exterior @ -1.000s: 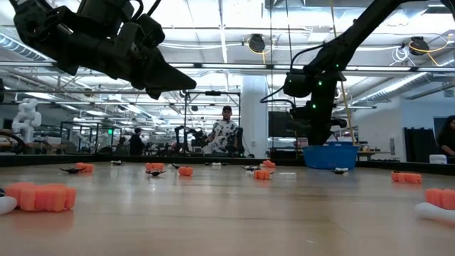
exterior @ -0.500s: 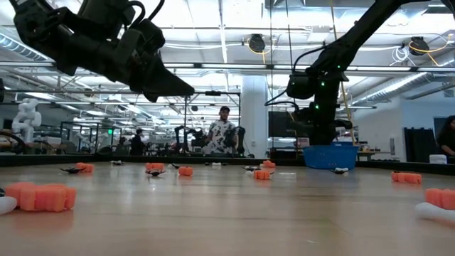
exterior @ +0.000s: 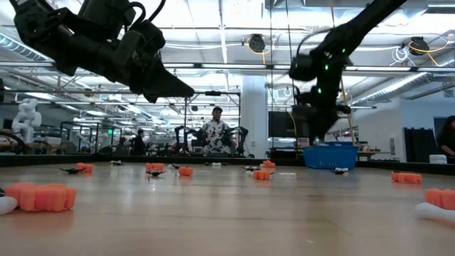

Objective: Sort Halloween decoration
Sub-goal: Put the black spider toy into the yellow bin

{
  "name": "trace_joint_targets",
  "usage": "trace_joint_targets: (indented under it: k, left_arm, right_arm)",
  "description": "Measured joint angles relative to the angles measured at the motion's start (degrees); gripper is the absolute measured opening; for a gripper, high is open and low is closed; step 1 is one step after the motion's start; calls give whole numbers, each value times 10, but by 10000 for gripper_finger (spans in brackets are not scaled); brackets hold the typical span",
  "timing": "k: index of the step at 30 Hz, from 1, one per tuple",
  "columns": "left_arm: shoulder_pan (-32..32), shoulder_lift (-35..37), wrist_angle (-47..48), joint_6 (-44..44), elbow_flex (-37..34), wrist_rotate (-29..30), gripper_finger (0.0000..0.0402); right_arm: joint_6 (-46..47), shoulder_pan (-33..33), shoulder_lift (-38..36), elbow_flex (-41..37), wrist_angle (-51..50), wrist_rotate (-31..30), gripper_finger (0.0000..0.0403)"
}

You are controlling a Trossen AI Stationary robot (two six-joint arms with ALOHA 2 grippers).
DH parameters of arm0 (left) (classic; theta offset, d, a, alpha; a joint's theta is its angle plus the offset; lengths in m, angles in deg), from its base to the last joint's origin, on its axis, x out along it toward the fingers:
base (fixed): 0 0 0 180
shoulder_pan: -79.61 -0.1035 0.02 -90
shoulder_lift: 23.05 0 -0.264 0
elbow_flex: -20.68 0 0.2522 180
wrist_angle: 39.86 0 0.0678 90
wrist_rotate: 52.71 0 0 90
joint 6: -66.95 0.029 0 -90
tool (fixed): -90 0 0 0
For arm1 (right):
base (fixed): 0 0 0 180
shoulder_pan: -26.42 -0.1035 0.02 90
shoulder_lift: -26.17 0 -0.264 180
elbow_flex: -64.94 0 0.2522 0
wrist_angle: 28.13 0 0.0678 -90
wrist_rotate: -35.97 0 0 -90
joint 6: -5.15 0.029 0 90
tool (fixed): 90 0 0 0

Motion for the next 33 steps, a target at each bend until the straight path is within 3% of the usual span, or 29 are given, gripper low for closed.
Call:
trace_joint_targets:
  k: [4, 6, 14, 19, 25, 33]
  left_arm:
    - [0, 4, 13, -1, 1, 0, 3]
    - [0, 14, 57, 0, 11, 0, 3]
    - [-6, 71, 412, 1, 119, 52, 3]
    - [-35, 76, 632, -14, 178, 95, 3]
    - [-119, 63, 726, -27, 182, 97, 3]
    - [-262, 15, 730, 6, 182, 101, 10]
  right_arm:
    - [-11, -50, -60, -53, 65, -11, 35]
    - [-13, -77, -89, -89, 99, -11, 10]
    - [-5, -192, -212, -215, 264, 0, 3]
    - [-18, -247, -263, -246, 328, -3, 3]
    - [-33, -295, -274, -249, 338, -74, 1]
    - [-64, -319, -268, -249, 359, -77, 1]
